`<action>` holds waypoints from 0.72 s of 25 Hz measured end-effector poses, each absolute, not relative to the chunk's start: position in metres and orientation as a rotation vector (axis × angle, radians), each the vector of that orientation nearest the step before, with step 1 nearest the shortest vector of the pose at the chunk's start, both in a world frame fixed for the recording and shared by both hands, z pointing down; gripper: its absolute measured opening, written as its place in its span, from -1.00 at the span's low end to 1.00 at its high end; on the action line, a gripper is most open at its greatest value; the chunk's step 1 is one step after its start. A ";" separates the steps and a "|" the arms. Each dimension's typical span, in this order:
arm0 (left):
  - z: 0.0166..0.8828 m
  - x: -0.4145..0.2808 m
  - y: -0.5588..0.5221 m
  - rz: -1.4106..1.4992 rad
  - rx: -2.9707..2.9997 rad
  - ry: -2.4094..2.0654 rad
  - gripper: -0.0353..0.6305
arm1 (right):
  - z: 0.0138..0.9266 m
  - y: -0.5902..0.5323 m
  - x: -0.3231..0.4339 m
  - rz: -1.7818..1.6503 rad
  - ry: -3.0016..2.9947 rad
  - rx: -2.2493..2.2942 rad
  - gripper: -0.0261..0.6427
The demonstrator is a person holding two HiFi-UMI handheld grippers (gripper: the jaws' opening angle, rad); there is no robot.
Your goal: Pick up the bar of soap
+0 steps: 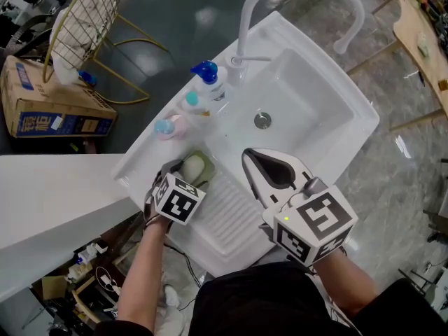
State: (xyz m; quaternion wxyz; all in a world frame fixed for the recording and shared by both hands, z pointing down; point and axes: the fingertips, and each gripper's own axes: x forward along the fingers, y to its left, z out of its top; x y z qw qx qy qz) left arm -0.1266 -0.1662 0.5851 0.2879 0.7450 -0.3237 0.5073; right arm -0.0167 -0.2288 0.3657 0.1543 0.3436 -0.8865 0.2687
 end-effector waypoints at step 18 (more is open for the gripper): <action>0.574 -0.128 -0.171 1.194 1.958 -0.875 -0.08 | 0.367 -0.225 -0.017 0.809 -2.544 0.975 -0.91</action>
